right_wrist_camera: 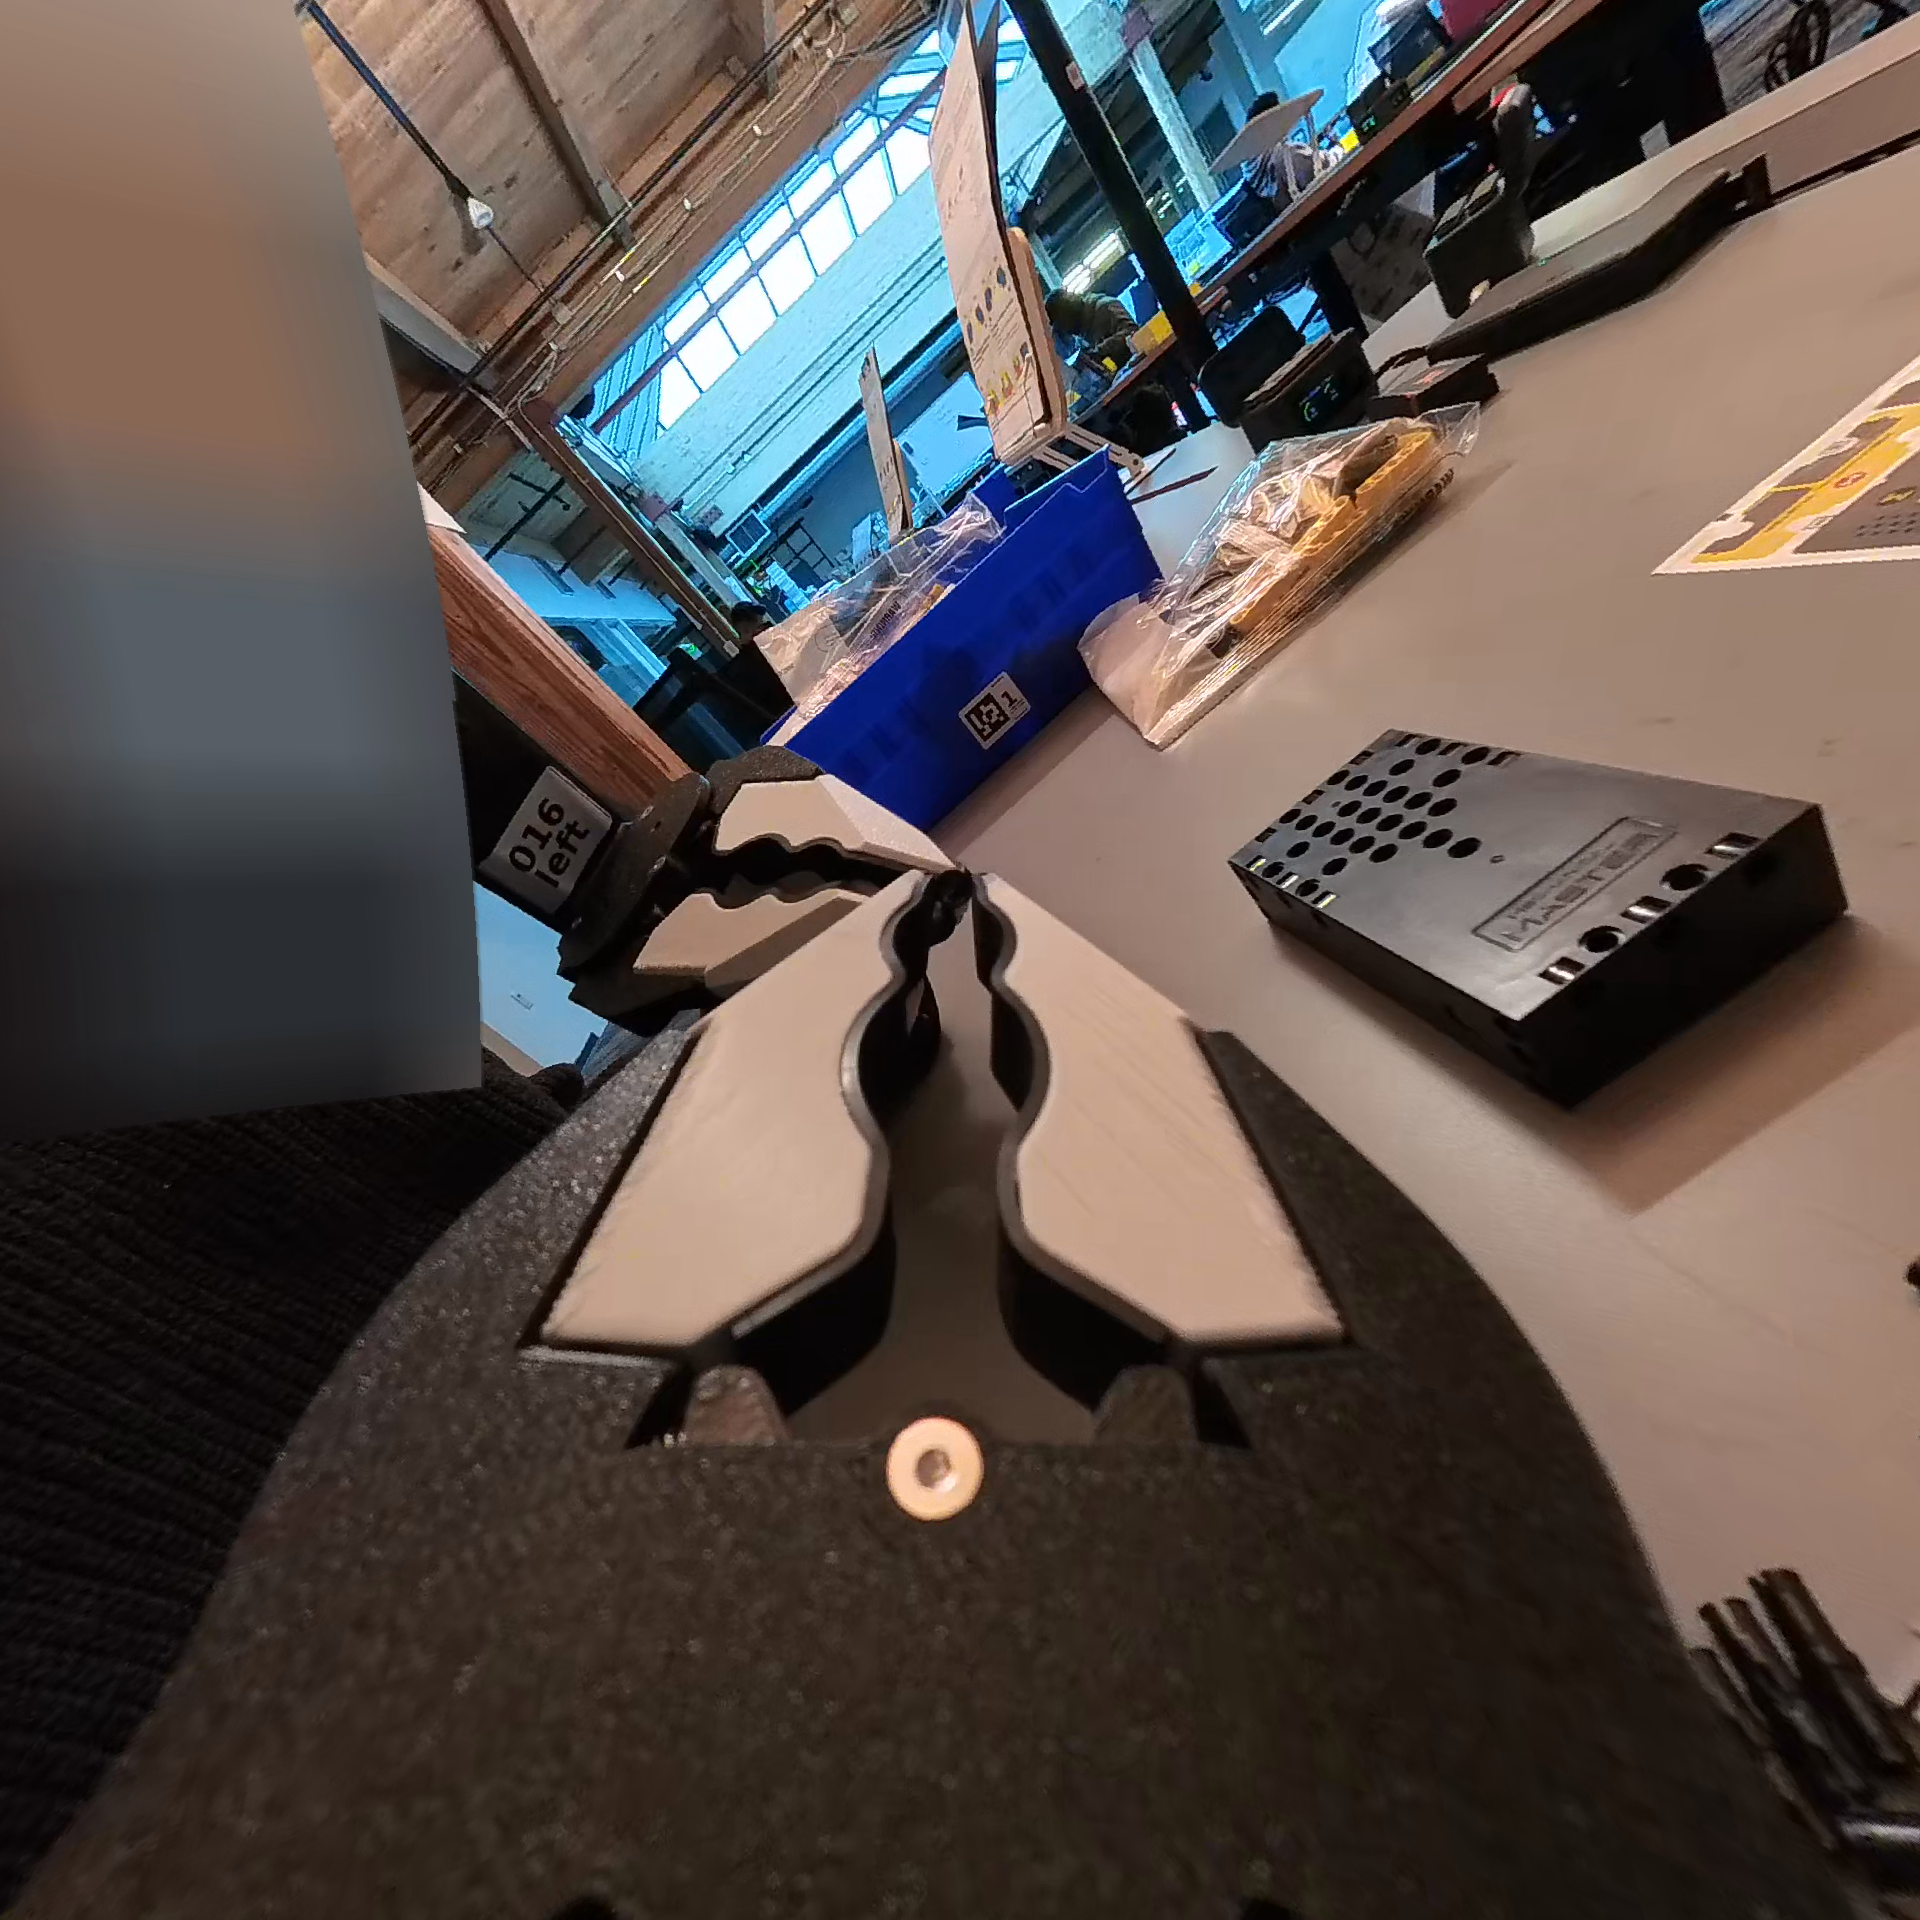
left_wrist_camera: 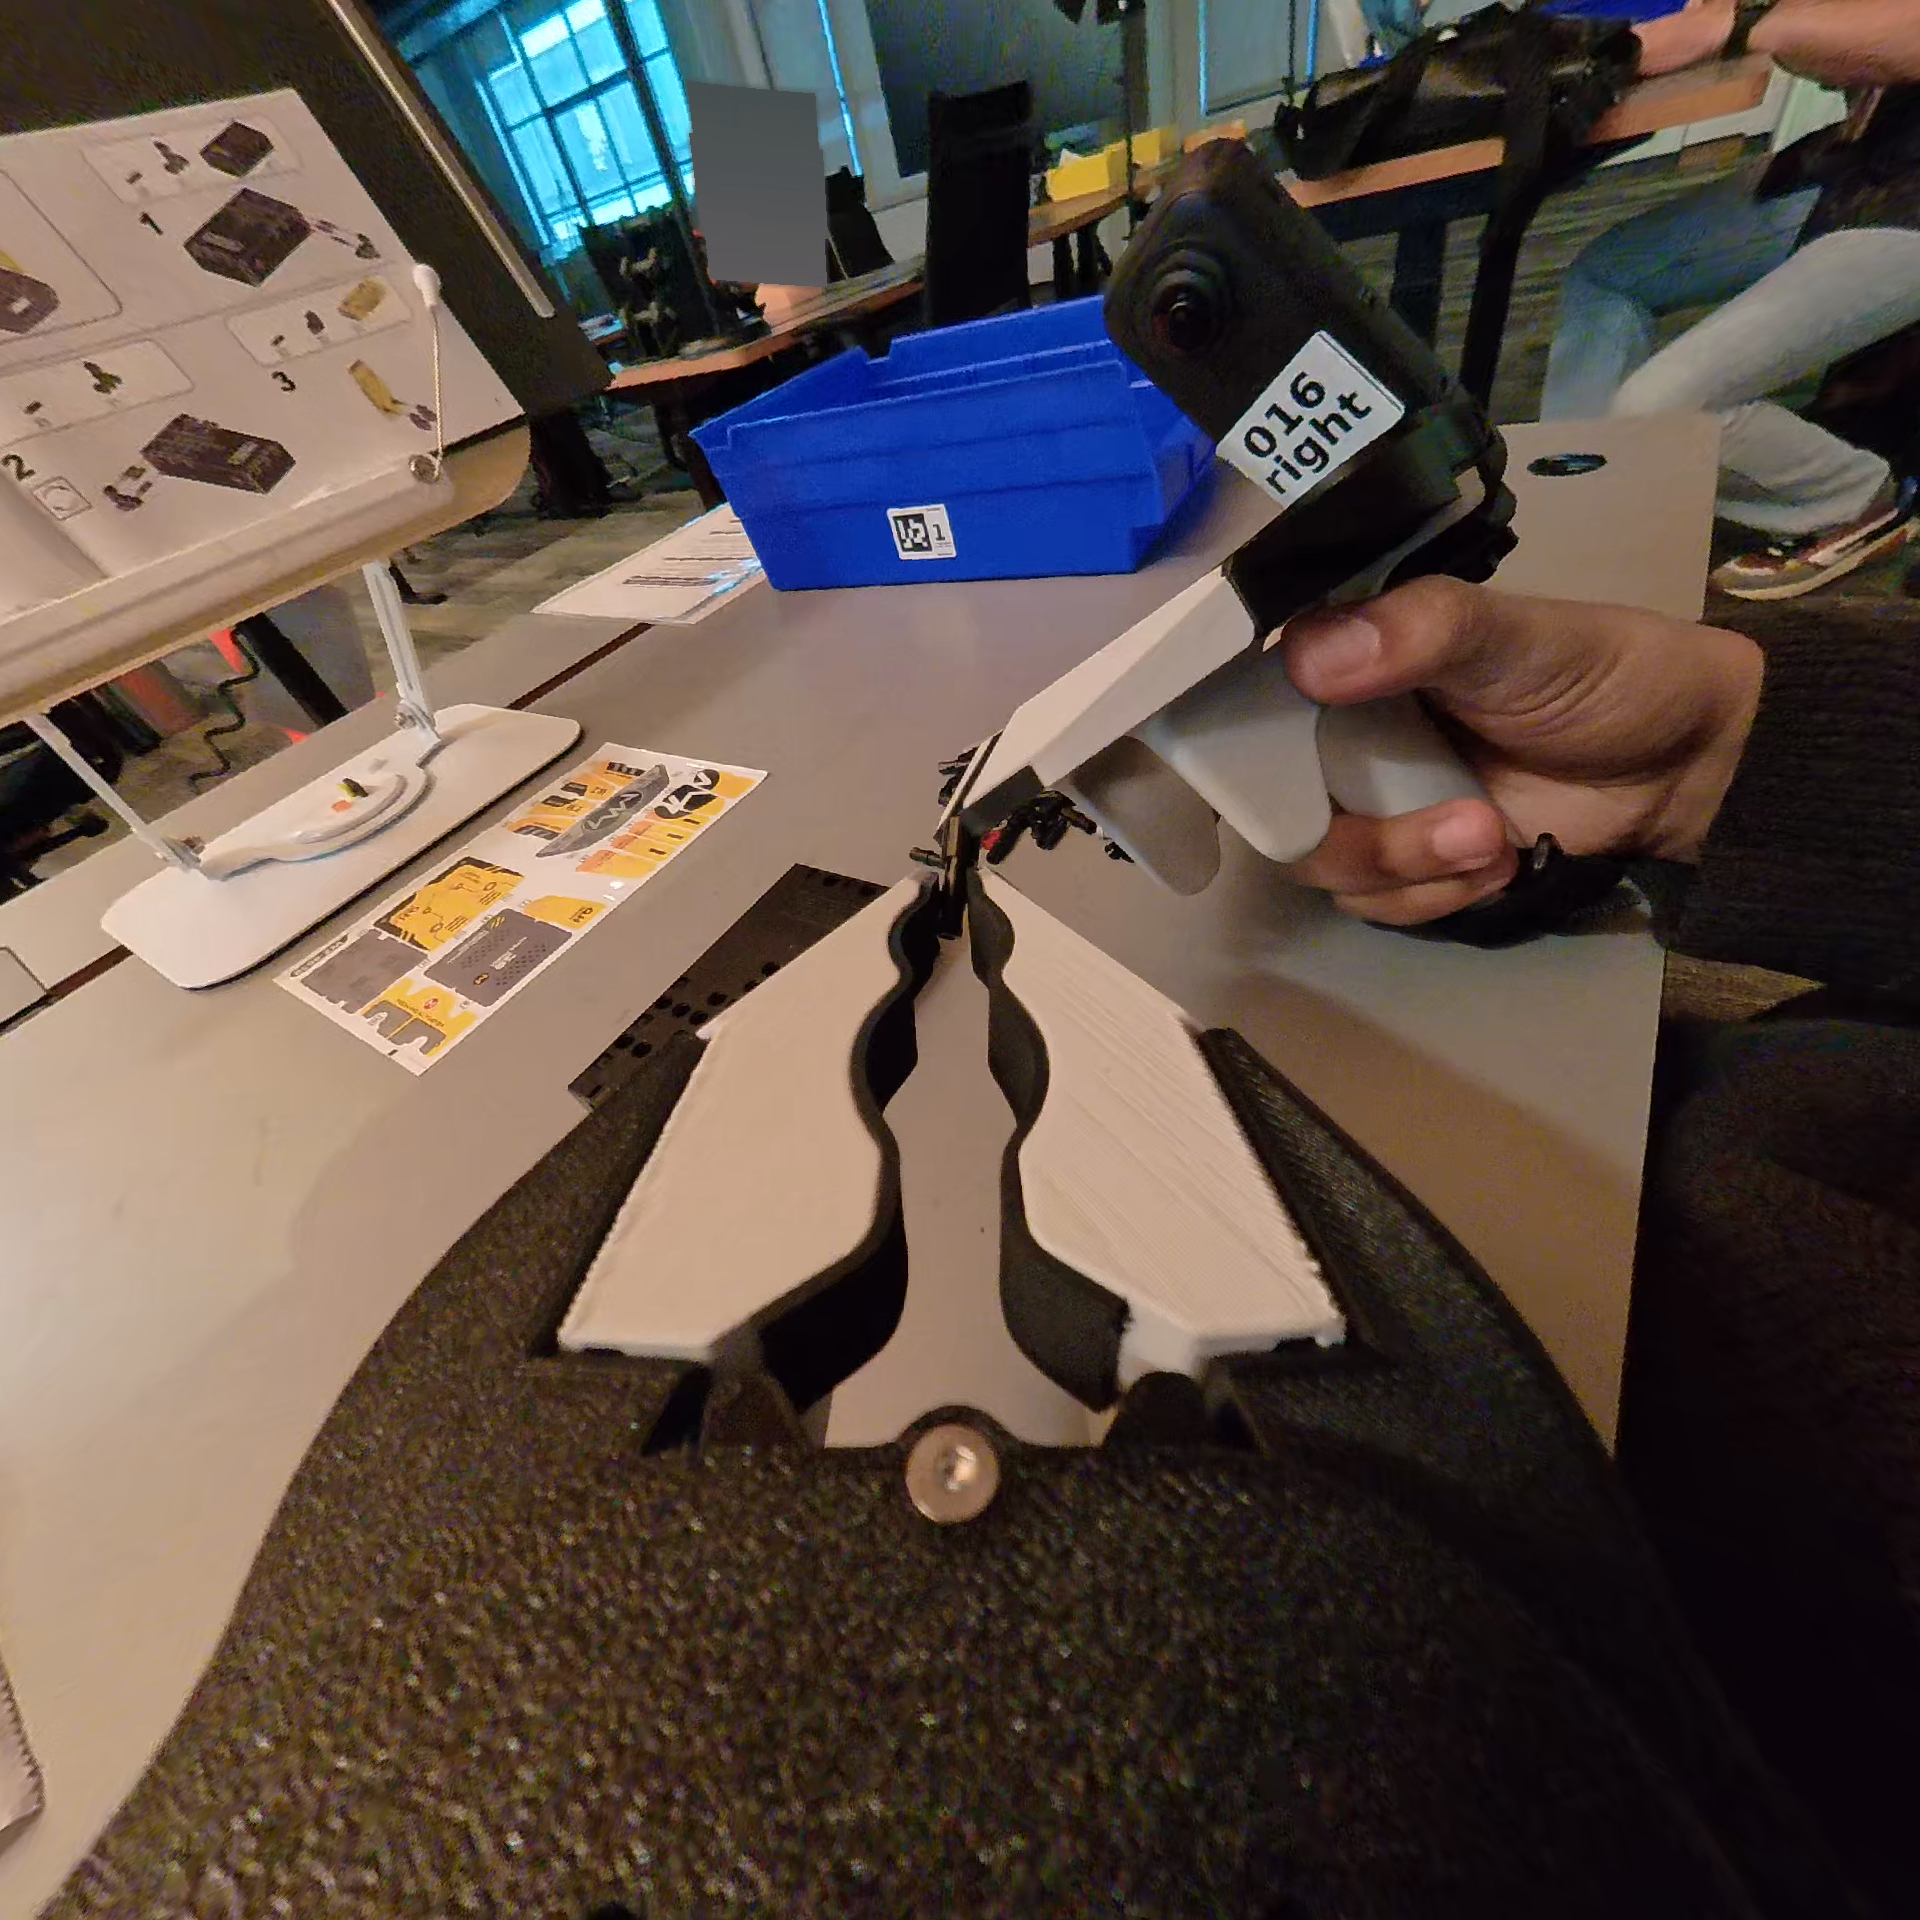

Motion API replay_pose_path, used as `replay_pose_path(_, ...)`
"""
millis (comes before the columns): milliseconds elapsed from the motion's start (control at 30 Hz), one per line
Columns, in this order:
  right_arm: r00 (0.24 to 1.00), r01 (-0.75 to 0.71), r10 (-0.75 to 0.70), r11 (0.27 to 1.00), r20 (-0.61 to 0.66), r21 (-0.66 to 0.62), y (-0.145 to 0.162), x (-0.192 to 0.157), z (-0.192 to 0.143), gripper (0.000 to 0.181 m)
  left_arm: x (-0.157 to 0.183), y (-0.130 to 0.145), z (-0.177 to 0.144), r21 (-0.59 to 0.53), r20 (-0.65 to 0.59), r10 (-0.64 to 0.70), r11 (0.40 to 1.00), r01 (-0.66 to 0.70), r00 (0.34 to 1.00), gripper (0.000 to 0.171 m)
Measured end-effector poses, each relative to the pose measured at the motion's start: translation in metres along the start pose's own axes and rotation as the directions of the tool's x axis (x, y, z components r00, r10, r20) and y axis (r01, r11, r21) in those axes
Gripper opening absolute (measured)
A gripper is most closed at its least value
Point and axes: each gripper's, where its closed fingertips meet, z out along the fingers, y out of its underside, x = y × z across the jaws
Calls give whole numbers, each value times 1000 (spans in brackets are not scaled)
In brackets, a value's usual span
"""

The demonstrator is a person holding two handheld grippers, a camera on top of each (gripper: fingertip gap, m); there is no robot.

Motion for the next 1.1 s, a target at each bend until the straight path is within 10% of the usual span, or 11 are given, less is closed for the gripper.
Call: replay_pose_path(1100,987,-24,0,989,-161,-146,20,25,-13,7,10,28,18,-200,-13,91,975,-91,996,4)
